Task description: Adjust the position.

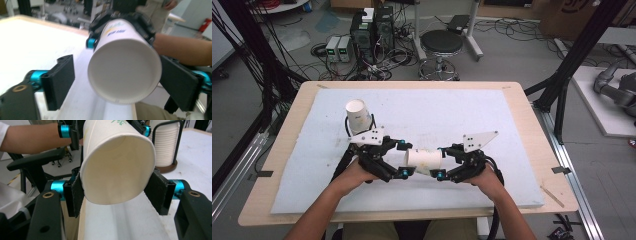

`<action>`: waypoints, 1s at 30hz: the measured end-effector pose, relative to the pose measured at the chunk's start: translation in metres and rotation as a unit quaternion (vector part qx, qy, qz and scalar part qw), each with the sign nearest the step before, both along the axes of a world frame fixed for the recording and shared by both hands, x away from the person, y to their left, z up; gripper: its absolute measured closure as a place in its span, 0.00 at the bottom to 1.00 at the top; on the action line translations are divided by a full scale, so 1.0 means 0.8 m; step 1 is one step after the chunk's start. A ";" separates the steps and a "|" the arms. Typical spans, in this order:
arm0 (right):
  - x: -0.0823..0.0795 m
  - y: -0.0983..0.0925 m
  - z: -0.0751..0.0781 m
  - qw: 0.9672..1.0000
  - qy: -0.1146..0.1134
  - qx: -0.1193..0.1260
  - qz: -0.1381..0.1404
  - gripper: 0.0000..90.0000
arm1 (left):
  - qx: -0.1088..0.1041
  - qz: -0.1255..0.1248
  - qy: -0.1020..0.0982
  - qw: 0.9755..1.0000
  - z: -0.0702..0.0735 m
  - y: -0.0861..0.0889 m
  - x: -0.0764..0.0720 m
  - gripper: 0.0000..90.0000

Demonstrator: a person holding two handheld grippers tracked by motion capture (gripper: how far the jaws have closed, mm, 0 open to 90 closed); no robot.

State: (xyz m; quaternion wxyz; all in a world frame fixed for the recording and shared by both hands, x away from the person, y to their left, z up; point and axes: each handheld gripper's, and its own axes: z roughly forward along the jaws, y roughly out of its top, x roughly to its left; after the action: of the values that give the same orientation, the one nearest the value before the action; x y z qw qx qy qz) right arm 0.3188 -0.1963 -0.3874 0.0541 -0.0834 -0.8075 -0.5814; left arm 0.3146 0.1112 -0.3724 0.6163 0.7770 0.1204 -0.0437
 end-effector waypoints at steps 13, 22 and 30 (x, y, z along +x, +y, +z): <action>0.007 -0.009 0.023 0.994 -0.016 -0.105 -0.030 0.41 | 0.071 0.029 -0.034 0.996 0.018 0.010 0.000 0.17; 0.013 -0.003 0.044 0.983 -0.041 -0.176 -0.032 0.41 | 0.117 0.031 -0.054 0.991 0.023 0.002 0.003 0.17; 0.016 0.025 0.064 0.962 -0.062 -0.267 -0.006 0.41 | 0.172 0.011 -0.071 0.982 0.034 -0.019 0.008 0.17</action>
State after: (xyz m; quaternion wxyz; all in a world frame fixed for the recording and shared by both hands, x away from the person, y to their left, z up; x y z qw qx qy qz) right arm 0.3313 -0.1767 -0.3363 -0.0235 -0.0637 -0.9348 -0.3486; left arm 0.3210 0.0958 -0.3455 0.4810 0.8712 0.0903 0.0400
